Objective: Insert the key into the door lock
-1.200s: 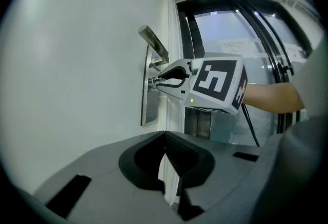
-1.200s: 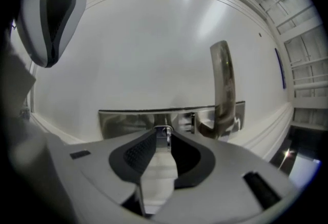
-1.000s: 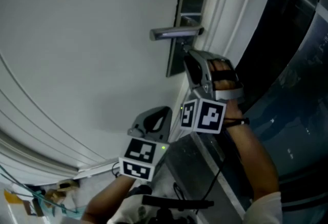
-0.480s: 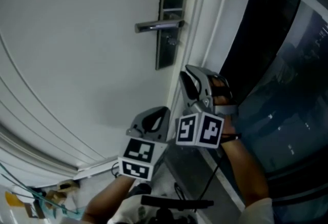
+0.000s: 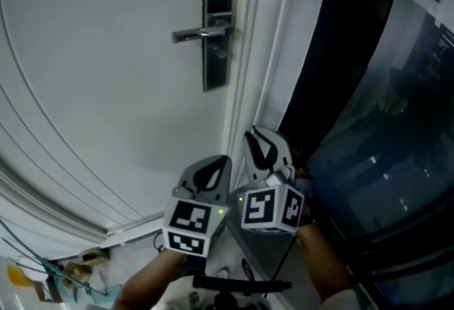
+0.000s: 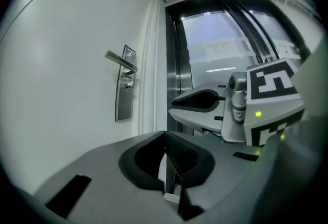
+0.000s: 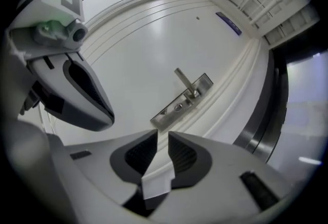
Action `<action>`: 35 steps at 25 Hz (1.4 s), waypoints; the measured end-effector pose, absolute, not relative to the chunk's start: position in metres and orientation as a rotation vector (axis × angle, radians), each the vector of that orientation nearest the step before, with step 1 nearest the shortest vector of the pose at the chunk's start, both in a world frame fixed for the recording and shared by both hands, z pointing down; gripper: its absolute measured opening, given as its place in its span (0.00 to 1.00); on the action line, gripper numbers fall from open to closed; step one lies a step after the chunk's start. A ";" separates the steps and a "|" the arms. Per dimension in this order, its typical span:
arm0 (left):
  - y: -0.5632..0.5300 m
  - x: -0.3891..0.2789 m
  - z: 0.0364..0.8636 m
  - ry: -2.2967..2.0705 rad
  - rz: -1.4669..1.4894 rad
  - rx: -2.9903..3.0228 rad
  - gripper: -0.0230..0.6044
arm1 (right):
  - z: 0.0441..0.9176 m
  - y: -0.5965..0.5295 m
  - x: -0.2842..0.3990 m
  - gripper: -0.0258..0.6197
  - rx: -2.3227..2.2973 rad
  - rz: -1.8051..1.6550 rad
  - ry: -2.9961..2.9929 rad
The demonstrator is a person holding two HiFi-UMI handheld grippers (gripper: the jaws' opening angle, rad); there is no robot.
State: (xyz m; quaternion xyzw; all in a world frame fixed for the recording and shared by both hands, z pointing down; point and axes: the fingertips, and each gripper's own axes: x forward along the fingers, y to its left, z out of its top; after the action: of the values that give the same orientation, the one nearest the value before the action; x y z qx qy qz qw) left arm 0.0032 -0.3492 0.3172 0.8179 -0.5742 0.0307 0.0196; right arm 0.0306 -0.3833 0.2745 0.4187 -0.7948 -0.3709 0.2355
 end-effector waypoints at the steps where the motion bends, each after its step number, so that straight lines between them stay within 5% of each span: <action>1: -0.345 0.005 0.319 -1.780 0.099 2.536 0.05 | 0.278 -0.378 0.033 0.15 1.152 -0.983 -2.205; 35: -0.205 -0.068 0.345 -1.641 0.104 2.634 0.06 | 0.334 -0.203 -0.035 0.05 1.423 -0.076 -2.640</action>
State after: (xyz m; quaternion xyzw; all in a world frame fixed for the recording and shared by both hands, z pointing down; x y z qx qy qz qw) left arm -0.0683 -0.2045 0.3454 0.8482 -0.5283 0.0334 0.0183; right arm -0.0346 -0.2029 0.3343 0.4731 -0.8778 -0.0252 0.0705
